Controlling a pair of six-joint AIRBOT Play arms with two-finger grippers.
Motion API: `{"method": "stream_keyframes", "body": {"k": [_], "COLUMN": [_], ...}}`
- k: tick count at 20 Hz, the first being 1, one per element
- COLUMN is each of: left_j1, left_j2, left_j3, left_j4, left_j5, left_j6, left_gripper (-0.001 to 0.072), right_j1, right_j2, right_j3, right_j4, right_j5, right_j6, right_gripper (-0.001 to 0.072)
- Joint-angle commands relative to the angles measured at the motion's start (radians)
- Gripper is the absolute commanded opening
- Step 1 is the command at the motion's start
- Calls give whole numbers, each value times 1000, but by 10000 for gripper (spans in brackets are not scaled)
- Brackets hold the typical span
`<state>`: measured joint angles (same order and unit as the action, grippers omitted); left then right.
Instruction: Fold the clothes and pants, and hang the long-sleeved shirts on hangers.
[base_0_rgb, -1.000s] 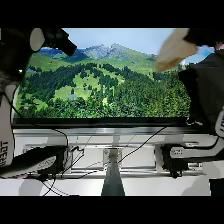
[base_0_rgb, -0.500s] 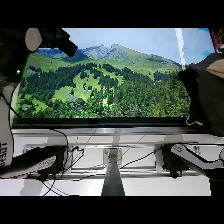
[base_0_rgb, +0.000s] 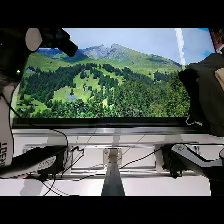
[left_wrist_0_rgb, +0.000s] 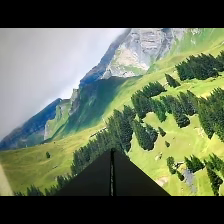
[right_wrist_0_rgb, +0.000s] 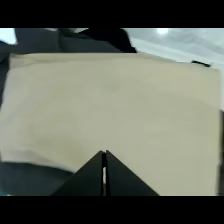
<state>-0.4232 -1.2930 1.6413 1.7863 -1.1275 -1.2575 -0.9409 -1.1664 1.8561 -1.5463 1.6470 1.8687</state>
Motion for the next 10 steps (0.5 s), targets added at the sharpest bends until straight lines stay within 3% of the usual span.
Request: {"method": "stream_keyframes", "body": {"k": [1,10], "left_j1": [0,0], "left_j2": [-1,-1], "left_j3": [0,0], "left_j4": [0,0], "left_j5": [0,0], "left_j6": [0,0], "left_gripper": [13,14], "right_j1": [137,894], "right_j2": [-8,-36], "right_j3": [0,-7], "right_j4": [93,-133], "right_j5": [-34,-142], "right_j6": [-32,-198], "right_gripper": [15,14]}}
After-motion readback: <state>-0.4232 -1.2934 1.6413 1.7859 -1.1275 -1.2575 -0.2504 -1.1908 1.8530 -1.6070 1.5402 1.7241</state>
